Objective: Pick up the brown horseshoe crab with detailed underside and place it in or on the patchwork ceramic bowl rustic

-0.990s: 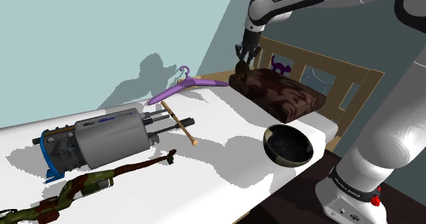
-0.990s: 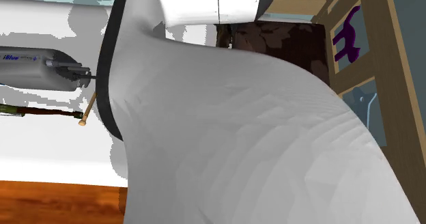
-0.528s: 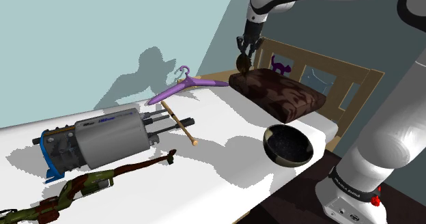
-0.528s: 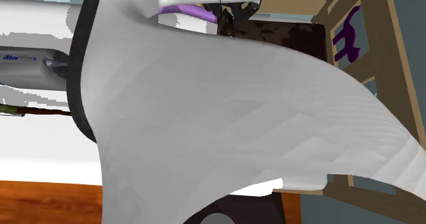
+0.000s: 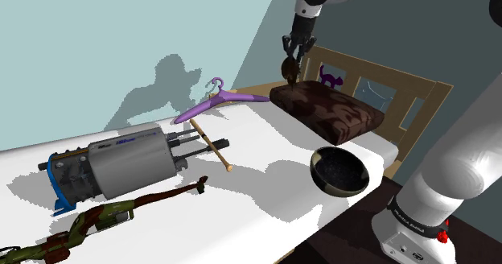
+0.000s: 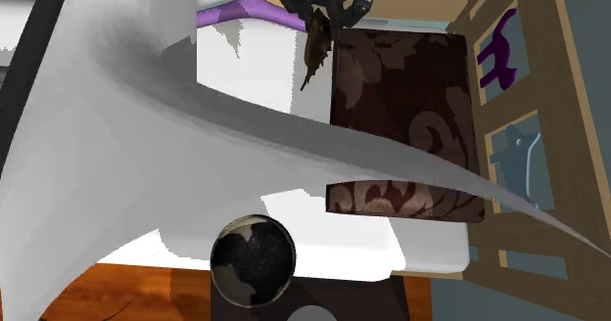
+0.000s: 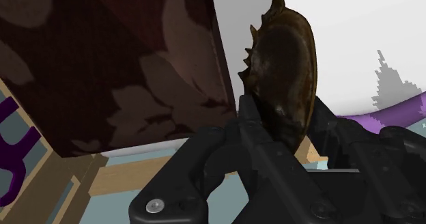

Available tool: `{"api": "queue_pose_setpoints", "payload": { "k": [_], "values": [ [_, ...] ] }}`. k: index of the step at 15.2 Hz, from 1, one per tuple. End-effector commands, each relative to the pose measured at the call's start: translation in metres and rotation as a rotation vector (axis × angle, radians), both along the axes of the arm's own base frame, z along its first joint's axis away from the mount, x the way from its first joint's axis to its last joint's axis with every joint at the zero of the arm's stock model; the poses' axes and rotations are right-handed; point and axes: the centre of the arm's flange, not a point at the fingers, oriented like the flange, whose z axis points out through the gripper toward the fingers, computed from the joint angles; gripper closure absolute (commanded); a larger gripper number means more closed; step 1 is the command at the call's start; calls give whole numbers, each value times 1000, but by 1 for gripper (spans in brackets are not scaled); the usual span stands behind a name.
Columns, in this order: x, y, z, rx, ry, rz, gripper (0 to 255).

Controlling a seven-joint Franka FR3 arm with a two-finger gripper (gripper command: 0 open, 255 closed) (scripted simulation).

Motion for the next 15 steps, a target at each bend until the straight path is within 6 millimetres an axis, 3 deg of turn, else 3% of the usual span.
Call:
{"api": "queue_pose_setpoints", "payload": {
  "k": [1, 15],
  "values": [
    [-24, 10, 5, 0, 0, 0, 255],
    [-191, 86, 31, 0, 0, 0, 255]
  ]
}}
